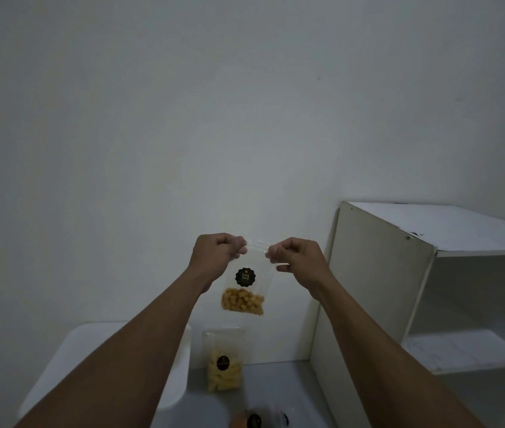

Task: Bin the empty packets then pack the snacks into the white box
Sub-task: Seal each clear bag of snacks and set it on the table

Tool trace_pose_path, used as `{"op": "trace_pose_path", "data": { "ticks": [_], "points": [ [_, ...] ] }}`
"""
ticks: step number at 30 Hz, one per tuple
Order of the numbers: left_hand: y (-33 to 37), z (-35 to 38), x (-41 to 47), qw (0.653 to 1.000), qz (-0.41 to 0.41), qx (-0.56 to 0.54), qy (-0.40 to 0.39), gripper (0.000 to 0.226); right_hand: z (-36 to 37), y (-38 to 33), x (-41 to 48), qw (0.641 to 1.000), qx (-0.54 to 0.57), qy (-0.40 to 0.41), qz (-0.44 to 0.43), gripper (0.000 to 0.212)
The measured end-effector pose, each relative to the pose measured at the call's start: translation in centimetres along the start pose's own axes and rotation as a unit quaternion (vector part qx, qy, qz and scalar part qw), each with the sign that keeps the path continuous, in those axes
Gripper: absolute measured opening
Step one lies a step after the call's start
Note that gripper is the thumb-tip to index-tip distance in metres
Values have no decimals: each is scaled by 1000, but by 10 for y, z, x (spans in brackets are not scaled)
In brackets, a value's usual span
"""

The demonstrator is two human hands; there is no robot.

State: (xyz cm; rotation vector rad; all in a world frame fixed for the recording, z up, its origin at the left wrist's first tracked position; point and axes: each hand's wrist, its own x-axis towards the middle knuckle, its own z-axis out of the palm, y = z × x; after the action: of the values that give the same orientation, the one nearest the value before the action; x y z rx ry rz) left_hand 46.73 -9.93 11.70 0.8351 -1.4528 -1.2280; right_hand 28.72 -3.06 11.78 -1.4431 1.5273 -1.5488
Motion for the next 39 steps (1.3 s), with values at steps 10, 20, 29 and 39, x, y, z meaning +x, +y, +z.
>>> {"op": "trace_pose_path", "data": {
  "ticks": [10,20,29,39],
  "points": [
    [2,-1,-4,1000,-28,1,5,19,0,-5,-4,998,-50,-34,-8,10],
    [-4,22,-8,972,-63,189,123,47,17,11,-11,985,-155,75,-18,14],
    [5,26,-7,982,-186,-23,34,17,26,17,-15,975,-202,69,-58,12],
    [1,24,1,979,-196,-56,30,12,27,19,-17,982,-177,44,-52,15]
  ]
}}
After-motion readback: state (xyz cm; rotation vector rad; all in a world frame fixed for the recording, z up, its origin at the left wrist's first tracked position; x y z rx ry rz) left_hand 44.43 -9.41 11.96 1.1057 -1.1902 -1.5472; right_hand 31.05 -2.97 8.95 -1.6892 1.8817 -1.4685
